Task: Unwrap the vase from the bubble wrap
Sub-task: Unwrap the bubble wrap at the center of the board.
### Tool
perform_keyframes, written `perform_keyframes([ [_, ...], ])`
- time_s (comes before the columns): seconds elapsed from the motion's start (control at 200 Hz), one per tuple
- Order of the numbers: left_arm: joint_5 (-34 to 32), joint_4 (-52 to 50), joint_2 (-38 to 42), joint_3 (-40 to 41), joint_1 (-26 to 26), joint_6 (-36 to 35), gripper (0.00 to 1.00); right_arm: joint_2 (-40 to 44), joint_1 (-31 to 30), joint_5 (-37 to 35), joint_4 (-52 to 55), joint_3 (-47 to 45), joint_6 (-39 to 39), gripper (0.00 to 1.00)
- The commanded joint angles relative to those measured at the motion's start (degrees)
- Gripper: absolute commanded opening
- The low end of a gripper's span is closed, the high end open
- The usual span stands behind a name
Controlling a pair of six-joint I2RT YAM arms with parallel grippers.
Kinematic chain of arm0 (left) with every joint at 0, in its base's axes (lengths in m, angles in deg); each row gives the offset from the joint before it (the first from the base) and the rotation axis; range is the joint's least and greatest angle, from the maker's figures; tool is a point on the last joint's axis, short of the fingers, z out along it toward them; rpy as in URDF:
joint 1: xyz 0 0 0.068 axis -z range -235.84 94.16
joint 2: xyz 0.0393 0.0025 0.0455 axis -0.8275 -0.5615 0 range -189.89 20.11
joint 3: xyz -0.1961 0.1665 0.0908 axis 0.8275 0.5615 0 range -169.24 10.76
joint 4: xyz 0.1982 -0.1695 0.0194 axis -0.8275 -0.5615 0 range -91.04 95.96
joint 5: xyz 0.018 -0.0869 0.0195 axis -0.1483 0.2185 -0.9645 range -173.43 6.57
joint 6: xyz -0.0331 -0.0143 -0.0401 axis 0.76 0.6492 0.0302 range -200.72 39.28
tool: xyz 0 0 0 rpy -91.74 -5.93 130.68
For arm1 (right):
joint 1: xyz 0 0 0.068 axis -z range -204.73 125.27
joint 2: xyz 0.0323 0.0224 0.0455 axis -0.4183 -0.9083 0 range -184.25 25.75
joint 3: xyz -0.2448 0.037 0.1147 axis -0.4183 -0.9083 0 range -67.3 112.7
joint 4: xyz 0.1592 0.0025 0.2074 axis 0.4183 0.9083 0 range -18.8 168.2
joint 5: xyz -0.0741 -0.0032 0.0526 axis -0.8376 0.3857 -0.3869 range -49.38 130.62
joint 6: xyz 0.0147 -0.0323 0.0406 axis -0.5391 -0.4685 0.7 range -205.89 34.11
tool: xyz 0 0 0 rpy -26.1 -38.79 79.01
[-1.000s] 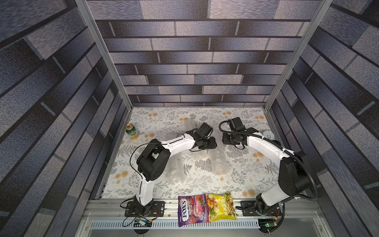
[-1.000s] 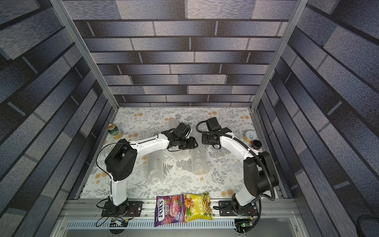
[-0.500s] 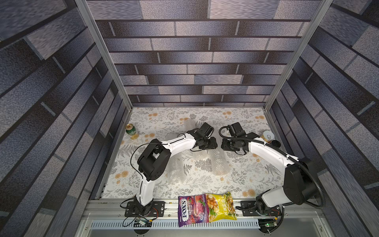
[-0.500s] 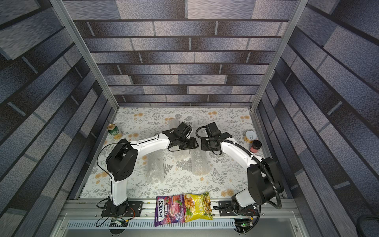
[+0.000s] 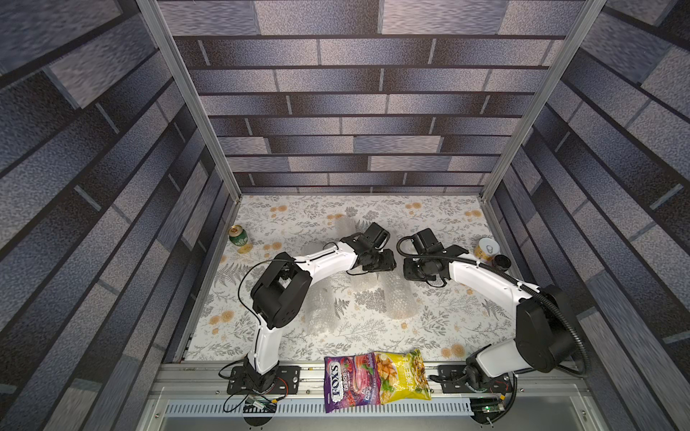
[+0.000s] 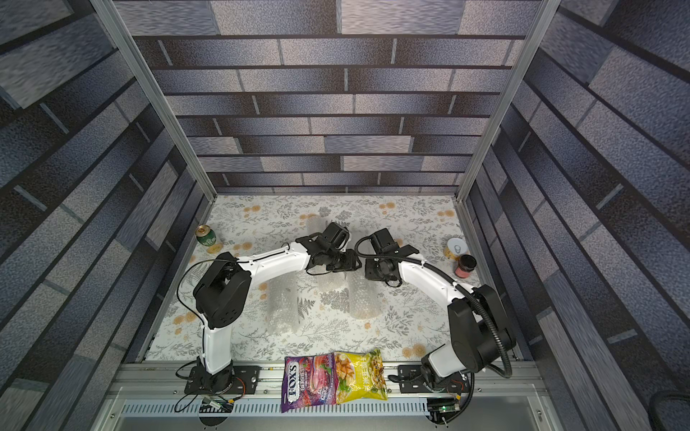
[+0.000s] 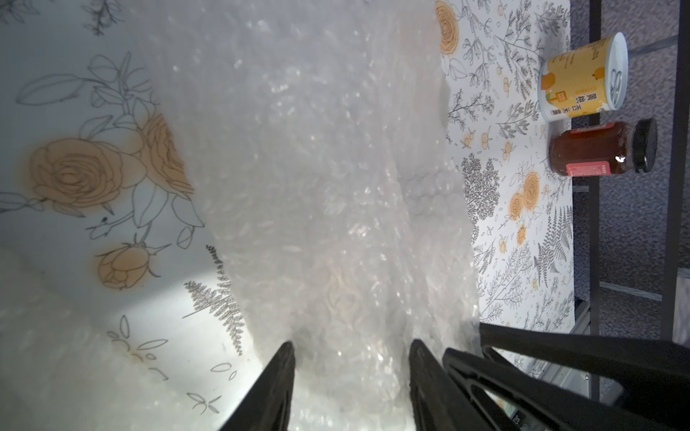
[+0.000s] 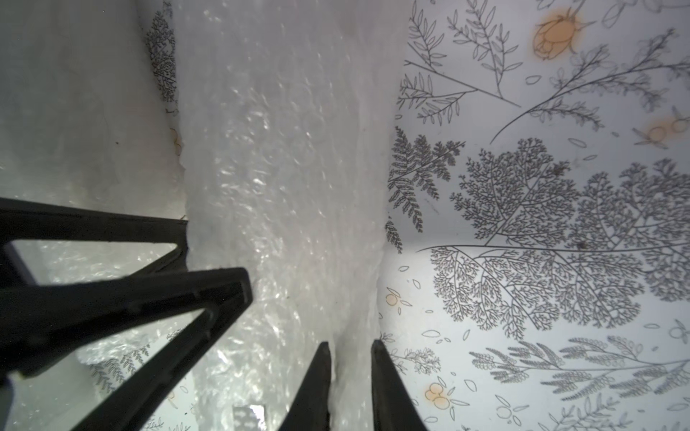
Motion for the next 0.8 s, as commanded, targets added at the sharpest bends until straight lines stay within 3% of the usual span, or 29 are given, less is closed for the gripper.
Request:
perform_keyframes([
  [0.0, 0.2, -4.3, -1.4, -0.3, 1.0, -1.8, 0.50, 0.7, -0.8, -0.9, 3.9, -1.6, 0.9, 0.19],
  [0.336, -0.2, -4.2, -1.4, 0.0, 1.0, -1.7, 0.51, 3.6, -1.8, -0.8, 6.1, -1.8, 1.9, 0.14],
  [0.506, 0.0, -4.2, -1.6, -0.2, 1.1, -1.6, 0.51, 4.0, -2.2, -0.9, 6.4, -1.5, 2.0, 0.04],
  [0.797, -0.3, -3.9, -1.2, 1.4, 0.3, -1.8, 0.50, 4.0, -2.2, -4.6, 8.6, -0.7, 0.4, 0.04],
])
